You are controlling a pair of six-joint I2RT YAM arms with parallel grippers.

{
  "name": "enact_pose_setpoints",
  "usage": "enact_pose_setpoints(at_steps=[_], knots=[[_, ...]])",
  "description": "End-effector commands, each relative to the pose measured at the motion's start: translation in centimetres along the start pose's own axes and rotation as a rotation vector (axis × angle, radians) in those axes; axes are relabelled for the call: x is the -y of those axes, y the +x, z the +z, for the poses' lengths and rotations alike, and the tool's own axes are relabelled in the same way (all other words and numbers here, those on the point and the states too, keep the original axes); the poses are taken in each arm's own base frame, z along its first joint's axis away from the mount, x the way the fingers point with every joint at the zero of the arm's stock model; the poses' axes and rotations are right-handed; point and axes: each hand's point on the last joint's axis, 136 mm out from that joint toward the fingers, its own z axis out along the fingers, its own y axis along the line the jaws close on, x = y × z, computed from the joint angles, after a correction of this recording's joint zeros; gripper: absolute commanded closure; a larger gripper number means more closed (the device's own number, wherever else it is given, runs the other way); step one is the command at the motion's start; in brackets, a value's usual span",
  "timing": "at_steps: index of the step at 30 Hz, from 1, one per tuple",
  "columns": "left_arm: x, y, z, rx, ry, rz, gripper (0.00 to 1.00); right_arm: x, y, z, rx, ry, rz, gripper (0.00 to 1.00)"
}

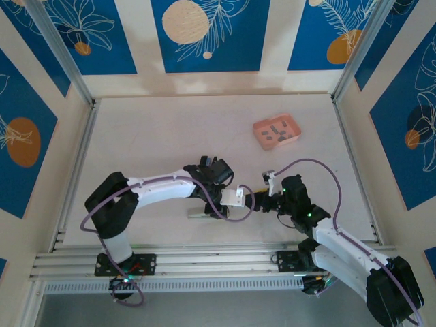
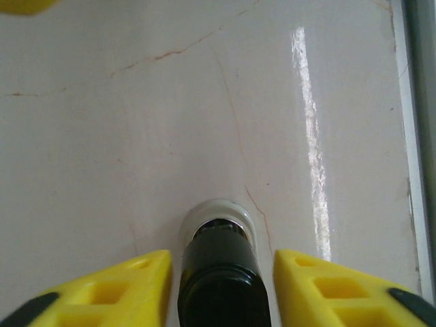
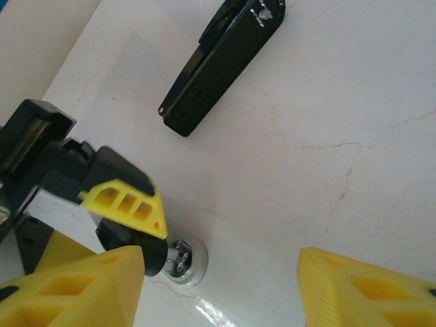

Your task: Load the staples into the stapler

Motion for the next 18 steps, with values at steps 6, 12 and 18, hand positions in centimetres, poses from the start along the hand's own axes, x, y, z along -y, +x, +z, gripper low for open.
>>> enact_pose_setpoints(at_steps=[6, 12, 18], knots=[[0.4, 1.0, 0.5, -0.053, 0.001, -0.006, 0.63, -0.8, -0.2, -0.2, 0.011, -0.04, 0.007, 0.38], [-0.1, 0.4, -0.5, -0.006, -0.053, -0.016, 0.75, -0.8, -0.3, -0.2, 0.007, -0.035, 0.021, 0.37], [-1.3, -1.0, -2.8, 0.125, -0.164, -0.025, 0.85, -1.2, -0.8, -0.1, -0.01, -0.041, 0.039, 0.34]])
